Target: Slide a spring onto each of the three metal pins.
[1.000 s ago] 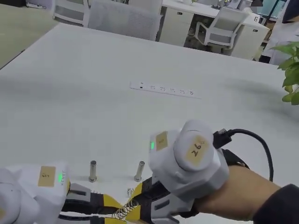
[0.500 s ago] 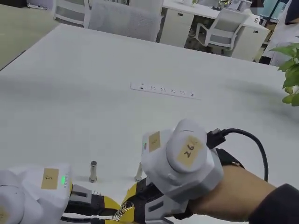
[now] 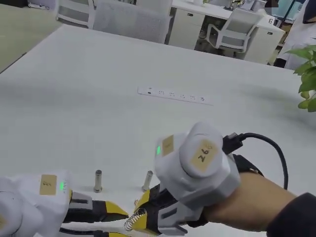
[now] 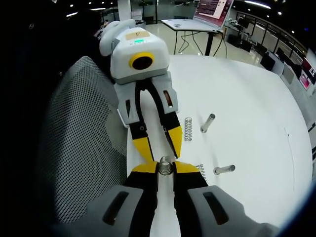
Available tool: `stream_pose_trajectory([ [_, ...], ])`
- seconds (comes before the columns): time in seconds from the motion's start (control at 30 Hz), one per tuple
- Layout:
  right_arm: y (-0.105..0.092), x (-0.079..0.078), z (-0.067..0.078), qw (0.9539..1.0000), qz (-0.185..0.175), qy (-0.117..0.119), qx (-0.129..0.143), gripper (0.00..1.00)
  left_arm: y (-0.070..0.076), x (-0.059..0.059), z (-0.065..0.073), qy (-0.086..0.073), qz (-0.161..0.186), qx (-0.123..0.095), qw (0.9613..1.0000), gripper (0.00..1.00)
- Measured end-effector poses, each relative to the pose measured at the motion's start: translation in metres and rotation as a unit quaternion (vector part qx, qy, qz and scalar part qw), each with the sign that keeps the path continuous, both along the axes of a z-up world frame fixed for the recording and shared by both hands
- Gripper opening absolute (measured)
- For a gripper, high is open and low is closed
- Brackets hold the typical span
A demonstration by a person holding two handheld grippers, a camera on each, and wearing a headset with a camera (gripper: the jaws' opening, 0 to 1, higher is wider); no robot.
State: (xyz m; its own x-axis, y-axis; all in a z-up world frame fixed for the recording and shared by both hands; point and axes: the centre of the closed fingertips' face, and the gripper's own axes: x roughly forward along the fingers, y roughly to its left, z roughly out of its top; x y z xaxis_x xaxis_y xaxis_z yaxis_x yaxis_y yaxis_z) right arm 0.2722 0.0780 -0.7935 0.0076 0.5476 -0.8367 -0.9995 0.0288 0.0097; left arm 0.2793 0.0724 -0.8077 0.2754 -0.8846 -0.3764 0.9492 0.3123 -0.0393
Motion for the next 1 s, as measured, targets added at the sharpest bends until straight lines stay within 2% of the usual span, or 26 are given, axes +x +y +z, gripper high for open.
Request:
stream_pose_trajectory([
  [0.3, -0.012, 0.010, 0.000, 0.9998, -0.019, -0.009, -0.008, 0.08, 0.016, 0.004, -0.001, 0.013, 0.036, -0.008, 0.9992, 0.26],
  [0.43, -0.019, 0.015, 0.001, 0.9995, -0.028, -0.012, -0.010, 0.08, 0.028, 0.007, -0.001, 0.016, 0.058, -0.012, 0.9981, 0.29],
  [0.7, -0.035, 0.027, 0.004, 0.9983, -0.054, -0.018, -0.013, 0.08, 0.052, 0.015, 0.000, 0.013, 0.101, -0.012, 0.9947, 0.34],
  [1.0, -0.057, 0.042, 0.012, 0.9958, -0.086, -0.027, -0.016, 0.08, 0.070, 0.020, -0.001, 0.010, 0.132, -0.007, 0.9912, 0.37],
])
